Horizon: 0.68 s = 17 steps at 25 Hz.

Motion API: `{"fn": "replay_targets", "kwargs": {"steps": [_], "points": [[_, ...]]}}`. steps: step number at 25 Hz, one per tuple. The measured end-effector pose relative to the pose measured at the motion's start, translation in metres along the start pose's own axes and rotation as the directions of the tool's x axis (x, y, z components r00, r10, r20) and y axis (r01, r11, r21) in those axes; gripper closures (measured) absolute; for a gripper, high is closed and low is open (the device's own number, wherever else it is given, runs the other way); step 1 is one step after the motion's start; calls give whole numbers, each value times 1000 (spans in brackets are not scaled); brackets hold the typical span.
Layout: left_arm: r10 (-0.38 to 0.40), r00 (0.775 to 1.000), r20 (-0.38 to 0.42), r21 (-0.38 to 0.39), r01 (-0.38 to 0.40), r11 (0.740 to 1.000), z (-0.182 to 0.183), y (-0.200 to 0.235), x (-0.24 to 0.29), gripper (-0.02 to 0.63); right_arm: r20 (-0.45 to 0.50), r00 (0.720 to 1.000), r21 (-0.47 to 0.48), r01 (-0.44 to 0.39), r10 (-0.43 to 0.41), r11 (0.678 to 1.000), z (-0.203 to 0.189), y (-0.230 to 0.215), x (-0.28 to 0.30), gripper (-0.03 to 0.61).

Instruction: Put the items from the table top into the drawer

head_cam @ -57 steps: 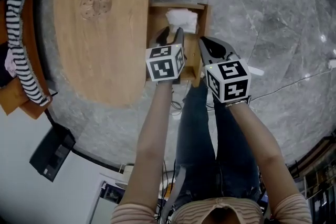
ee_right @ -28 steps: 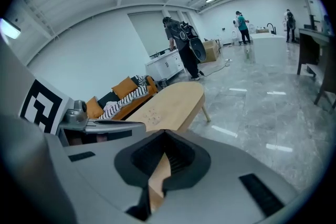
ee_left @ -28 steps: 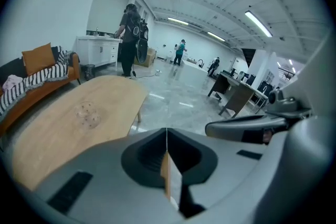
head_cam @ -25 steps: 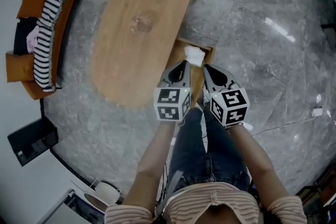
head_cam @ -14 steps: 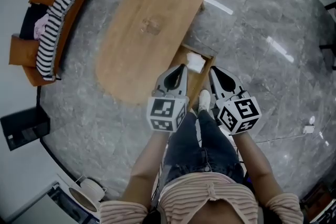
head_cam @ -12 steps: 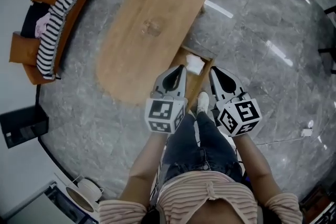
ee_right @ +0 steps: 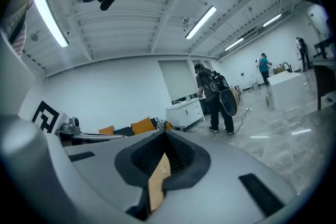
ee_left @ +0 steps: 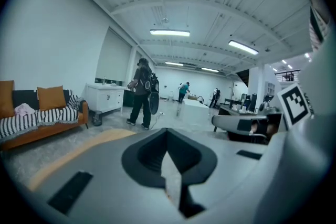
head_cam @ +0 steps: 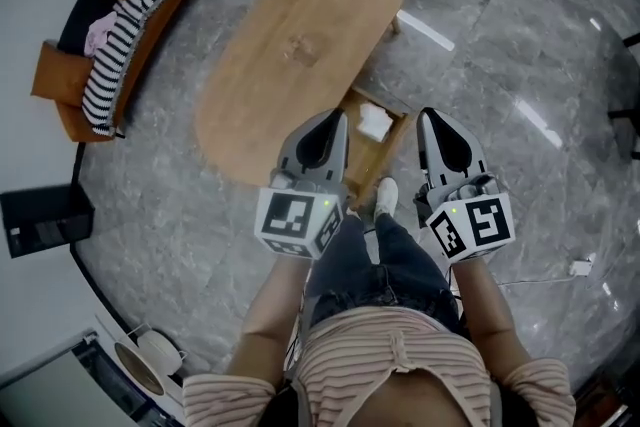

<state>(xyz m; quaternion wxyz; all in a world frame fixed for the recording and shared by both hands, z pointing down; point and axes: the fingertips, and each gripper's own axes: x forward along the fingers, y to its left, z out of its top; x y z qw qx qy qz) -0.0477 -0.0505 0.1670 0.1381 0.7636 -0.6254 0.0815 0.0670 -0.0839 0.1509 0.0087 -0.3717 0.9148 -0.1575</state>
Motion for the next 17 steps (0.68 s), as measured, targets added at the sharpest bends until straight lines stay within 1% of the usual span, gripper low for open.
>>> {"fn": "replay_targets", "kwargs": {"steps": [4, 8, 10, 17], "points": [[-1, 998, 67, 8, 0, 1000, 25, -4, -16, 600, 55, 998, -33, 0, 2, 999, 25, 5, -11, 571], [5, 991, 131, -3, -4, 1000, 50, -2, -29, 600, 93, 996, -62, 2, 4, 998, 43, 14, -21, 571], [0, 987, 158, 4, 0, 1000, 62, 2, -36, 600, 104, 995, -76, 8, 0, 997, 49, 20, -24, 571], [-5, 977, 212, 39, -4, 999, 76, 33, -63, 600, 99, 995, -81, 26, -18, 996, 36, 45, -23, 571]]}}
